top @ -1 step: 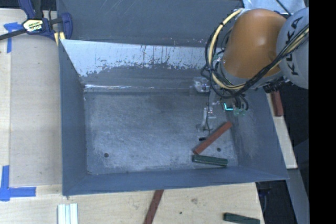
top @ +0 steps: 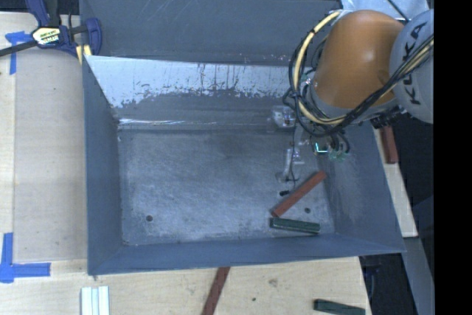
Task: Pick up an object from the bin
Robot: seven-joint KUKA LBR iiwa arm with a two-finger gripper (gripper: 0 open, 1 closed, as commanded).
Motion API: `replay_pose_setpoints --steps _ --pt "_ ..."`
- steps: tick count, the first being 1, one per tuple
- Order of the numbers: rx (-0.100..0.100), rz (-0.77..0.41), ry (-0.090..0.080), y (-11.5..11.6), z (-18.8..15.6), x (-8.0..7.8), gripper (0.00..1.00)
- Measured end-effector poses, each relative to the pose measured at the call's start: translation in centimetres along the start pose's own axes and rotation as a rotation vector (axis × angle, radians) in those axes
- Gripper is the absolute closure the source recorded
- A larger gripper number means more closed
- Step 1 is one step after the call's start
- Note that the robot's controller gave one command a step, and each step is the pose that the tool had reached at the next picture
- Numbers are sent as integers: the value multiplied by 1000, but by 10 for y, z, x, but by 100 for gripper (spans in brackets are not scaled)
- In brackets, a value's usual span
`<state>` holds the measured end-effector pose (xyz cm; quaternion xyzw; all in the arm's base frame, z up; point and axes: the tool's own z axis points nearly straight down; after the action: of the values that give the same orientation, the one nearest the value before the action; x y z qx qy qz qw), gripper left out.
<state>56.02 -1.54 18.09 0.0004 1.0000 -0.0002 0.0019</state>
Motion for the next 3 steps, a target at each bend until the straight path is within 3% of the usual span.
replay_pose_setpoints --steps 1,2,3 --pt "0 -98 -4 -22 37 15 0" --pt "0 -308 1 -65 71 18 0" --pt "4 -343 1 -65 93 47 0"
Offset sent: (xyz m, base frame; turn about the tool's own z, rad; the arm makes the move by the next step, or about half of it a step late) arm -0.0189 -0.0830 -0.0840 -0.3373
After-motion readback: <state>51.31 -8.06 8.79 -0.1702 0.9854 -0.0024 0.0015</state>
